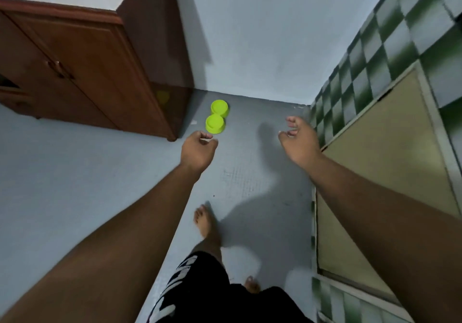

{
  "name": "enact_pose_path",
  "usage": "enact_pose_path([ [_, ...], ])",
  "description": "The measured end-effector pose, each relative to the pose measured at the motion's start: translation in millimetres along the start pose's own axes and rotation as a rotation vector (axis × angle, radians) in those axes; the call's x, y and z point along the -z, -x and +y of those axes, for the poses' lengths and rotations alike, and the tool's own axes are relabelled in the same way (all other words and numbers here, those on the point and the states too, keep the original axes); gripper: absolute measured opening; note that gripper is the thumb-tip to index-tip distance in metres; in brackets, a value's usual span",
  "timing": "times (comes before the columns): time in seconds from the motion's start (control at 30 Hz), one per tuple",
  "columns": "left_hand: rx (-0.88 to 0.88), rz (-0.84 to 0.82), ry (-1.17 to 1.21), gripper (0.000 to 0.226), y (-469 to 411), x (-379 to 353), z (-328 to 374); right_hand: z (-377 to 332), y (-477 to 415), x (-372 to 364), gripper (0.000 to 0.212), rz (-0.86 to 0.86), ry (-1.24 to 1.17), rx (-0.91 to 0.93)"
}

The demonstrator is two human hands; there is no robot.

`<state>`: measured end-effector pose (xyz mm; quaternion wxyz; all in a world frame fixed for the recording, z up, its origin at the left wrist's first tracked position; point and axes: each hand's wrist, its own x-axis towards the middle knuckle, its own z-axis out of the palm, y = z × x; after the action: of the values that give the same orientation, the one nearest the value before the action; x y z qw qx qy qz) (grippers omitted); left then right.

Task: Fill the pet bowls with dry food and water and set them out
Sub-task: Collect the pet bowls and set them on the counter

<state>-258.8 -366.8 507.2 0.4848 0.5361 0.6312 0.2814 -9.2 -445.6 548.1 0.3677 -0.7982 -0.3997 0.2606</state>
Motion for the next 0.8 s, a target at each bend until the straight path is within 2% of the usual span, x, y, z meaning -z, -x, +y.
enact_pose_path([
  [0.17, 0.040, -0.016, 0.014, 0.032, -90.1, -2.5, 7.7, -20.5, -83.5, -34.3, 0.041, -0.030, 0.003, -0.054],
  [0.43, 0.164, -0.036, -0.027, 0.023, -212.9, -14.4, 28.6, -43.0, -208.3, -82.6, 0.041, -0.083, 0.012, -0.107],
  [0.63, 0.313, 0.024, 0.005, 0.025, -288.5, -50.5, 28.2, -25.2, -317.7, -123.4, 0.035, -0.153, -0.039, -0.146],
  [0.8, 0.416, 0.135, 0.136, 0.022, -355.0, -101.1, 7.0, 11.6, -417.7, -174.5, 0.034, -0.221, -0.008, -0.090],
])
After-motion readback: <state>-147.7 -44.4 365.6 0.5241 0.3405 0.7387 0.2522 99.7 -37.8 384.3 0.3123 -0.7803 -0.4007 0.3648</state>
